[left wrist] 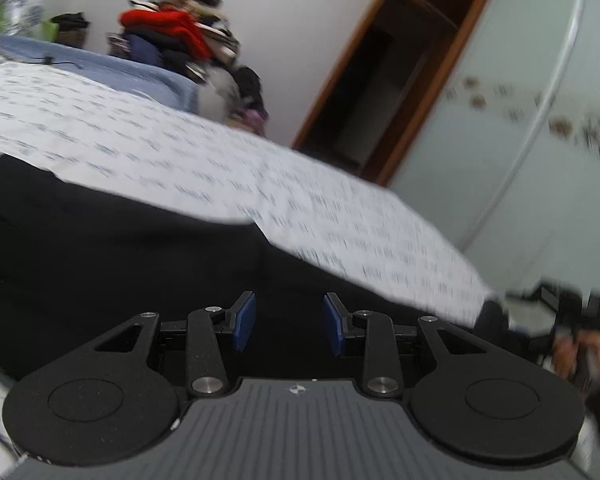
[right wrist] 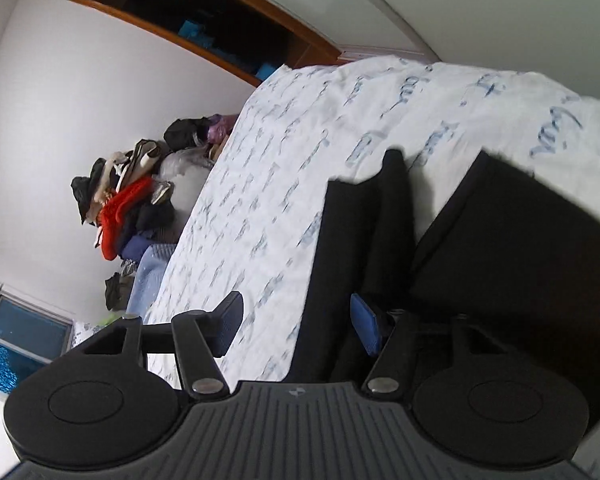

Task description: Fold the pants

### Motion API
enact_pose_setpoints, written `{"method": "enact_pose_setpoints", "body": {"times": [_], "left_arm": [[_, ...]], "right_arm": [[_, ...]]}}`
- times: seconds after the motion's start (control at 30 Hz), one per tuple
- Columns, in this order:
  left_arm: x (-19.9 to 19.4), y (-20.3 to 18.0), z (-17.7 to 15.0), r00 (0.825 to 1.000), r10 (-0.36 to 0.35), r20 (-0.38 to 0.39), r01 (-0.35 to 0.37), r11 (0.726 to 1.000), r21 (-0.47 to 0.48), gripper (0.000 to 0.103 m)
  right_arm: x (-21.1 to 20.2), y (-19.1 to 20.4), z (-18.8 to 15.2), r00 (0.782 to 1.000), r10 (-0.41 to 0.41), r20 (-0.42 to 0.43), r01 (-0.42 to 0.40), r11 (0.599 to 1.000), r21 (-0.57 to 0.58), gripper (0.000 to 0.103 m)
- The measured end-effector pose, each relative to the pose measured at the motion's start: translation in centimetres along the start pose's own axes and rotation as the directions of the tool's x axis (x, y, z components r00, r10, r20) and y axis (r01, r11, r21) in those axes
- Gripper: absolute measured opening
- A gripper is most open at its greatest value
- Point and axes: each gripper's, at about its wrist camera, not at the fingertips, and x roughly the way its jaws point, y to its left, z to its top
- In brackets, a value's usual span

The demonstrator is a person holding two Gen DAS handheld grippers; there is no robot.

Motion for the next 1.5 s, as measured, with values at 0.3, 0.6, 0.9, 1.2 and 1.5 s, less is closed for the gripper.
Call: {"method": "enact_pose_setpoints", "body": {"times": [0.3,0.6,0.9,1.2,1.5], "left_arm": [[3.1,-0.5,-4.4,0.997,0.013,-0.074,-0.005,0.994,0.106,0.074],[3.2,-1.5,-4.4,0.996,0.013,-0.091,0.001,0.988,0.155,0.085],[3.9,-1.7,-4.1,0.993,-0.005,-0.117,0.025,0.986,0.167,0.092],[4.0,-1.6,-4.1,0.992,-0.028,-0.123,0.048,0.986,0.161,0.096],[0.7,-6.7,-3.9,0.997,0.079,0.012,-0.078,0.915,0.396,0.085]], "right_arm": [[1.6,-1.2,0.6,1.0,-0.016,0.003,0.016,1.0,-0.005,0.057],[2.6,-2.3,-0.6,0.998,-0.031,0.053,0.034,0.997,-0.062,0.009],[-3.6,-0.2,0.7,0.979,0.13,0.155,-0.118,0.989,-0.085,0.006],[-9.5,-10.9,-2.1,0.99,-0.03,0.137,0.015,0.994,0.109,0.005],[-10.1,-11.5,-2.7,0.982,0.046,0.182,-0.069,0.99,0.123,0.006]]}}
